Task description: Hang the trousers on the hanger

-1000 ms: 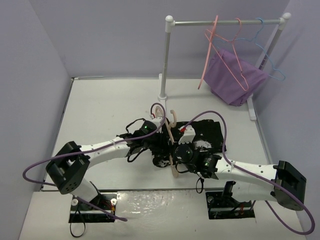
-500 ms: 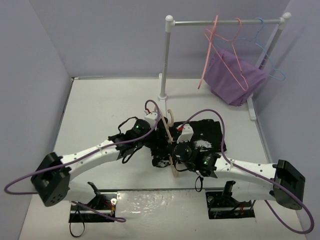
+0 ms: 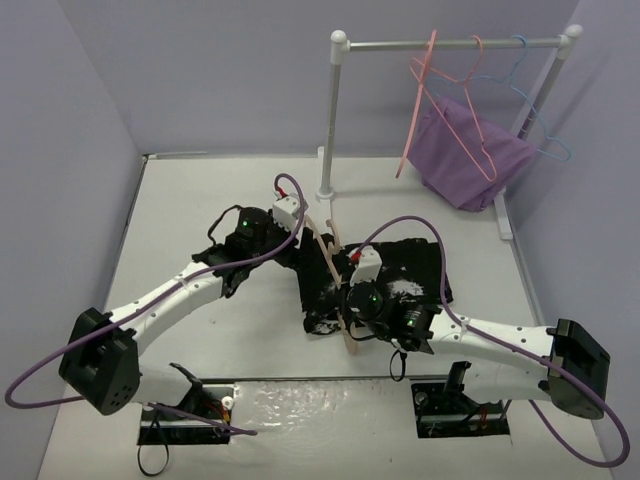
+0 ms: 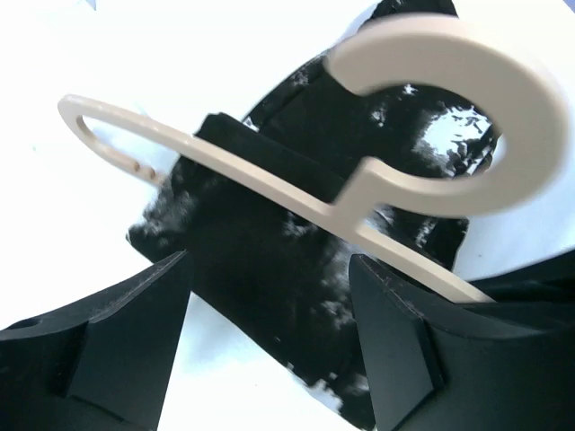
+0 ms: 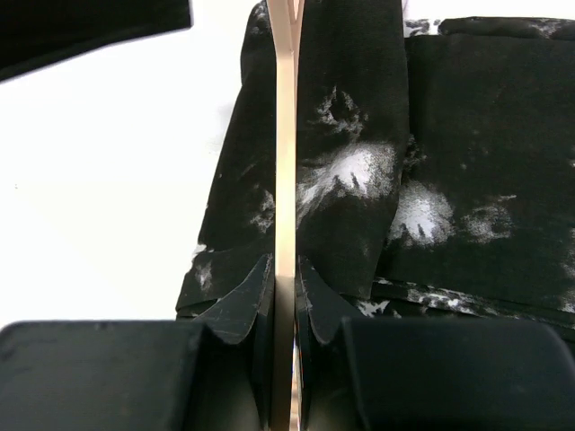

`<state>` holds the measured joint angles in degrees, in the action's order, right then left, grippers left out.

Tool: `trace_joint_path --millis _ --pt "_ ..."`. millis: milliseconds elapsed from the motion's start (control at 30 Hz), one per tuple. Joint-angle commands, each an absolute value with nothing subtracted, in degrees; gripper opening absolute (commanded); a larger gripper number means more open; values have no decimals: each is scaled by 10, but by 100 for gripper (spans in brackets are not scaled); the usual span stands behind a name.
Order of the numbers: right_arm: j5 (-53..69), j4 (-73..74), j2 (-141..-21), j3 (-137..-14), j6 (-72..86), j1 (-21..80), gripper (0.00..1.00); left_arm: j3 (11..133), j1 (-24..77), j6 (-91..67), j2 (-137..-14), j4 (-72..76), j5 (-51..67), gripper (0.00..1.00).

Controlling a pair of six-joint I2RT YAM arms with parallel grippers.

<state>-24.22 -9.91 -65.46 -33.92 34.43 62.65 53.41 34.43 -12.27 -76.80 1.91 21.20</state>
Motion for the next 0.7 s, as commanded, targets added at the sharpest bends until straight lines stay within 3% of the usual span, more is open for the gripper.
trace_joint_path --millis 0,267,667 --pt "-229 -120 -654 -371 341 626 0 579 329 -76 -793 110 328 67" --pt "-227 -120 -649 -368 342 626 0 569 330 -86 -812 178 394 67" --pt "-224 -123 -657 -375 340 626 0 557 362 -97 -841 233 342 67"
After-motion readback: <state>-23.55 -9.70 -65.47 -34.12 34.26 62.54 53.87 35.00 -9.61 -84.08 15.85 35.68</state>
